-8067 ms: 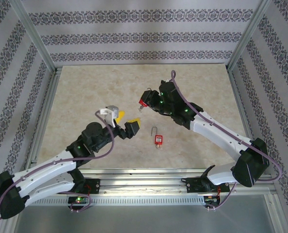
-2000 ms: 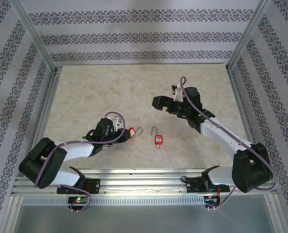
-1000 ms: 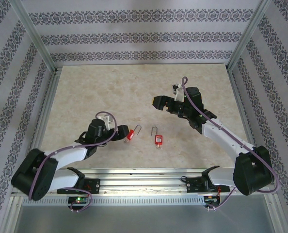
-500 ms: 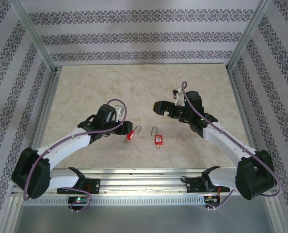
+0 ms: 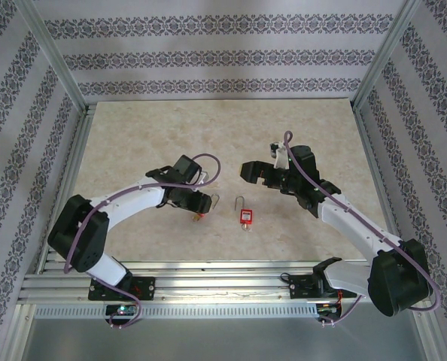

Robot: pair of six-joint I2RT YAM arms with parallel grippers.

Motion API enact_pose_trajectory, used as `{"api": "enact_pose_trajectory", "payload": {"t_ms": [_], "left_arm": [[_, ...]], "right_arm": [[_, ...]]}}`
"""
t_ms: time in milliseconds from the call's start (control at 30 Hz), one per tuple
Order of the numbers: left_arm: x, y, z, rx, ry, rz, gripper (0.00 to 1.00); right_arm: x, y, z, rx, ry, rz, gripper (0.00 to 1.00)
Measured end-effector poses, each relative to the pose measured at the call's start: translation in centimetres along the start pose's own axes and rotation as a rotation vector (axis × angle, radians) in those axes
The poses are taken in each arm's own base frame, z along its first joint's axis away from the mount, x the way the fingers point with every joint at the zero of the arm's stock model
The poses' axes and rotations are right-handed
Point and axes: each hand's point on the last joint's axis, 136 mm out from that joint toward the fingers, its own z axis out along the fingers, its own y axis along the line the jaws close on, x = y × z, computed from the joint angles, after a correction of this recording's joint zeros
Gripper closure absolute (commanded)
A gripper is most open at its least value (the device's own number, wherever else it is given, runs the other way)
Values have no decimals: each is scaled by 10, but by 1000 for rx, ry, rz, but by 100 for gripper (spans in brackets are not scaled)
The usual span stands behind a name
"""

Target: Unlock with the key

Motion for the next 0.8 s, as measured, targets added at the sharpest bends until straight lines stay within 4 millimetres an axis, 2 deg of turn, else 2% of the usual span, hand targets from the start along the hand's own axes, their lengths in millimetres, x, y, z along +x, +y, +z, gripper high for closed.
{"api": "enact_pose_trajectory", "payload": {"t_ms": [233, 567, 800], "left_arm": [[-1, 3, 18, -21, 77, 24, 50], [0, 6, 29, -33, 116, 46, 78], [-3, 4, 28, 15, 99, 27, 87]], "right_arm": [[1, -4, -1, 8, 2, 4, 2], [0, -10, -3, 19, -7, 12, 2], [-1, -10, -4, 17, -8, 13, 2]]}}
